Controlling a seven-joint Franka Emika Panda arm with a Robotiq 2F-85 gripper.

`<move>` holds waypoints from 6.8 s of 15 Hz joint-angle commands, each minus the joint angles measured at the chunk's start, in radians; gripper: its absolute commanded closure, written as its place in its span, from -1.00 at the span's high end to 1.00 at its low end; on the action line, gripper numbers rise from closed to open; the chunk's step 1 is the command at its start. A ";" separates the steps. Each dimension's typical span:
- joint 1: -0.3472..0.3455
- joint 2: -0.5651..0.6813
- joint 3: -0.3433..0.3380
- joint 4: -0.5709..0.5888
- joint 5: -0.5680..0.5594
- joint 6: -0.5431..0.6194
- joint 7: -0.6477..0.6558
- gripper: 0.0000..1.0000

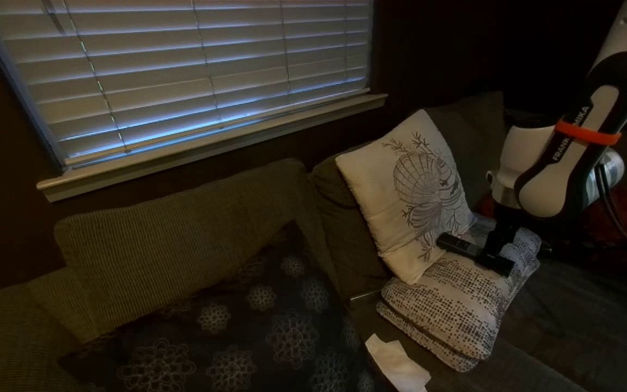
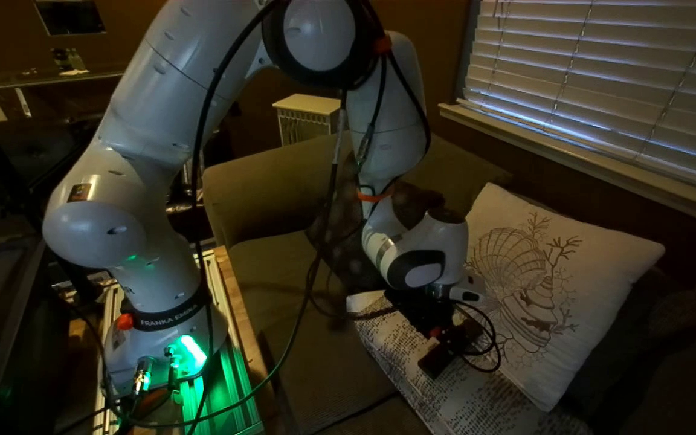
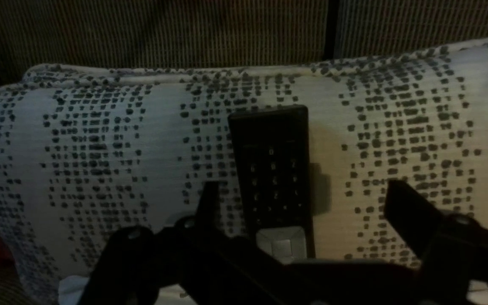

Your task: Place the remote control between the two pillows.

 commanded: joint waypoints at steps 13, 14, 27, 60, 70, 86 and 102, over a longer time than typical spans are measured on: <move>-0.036 0.185 0.026 0.145 -0.013 0.130 -0.061 1.00; -0.040 0.190 0.030 0.152 -0.013 0.131 -0.064 0.99; -0.045 0.170 0.042 0.126 0.007 0.144 -0.048 -0.43; -0.302 0.198 0.175 -0.086 0.390 0.089 0.301 -0.43; -0.281 0.325 0.170 0.036 0.360 0.164 0.263 -0.43; -0.147 0.377 0.125 0.131 0.258 0.268 0.162 -0.43; 0.031 0.403 0.016 0.208 0.199 0.344 0.108 -0.43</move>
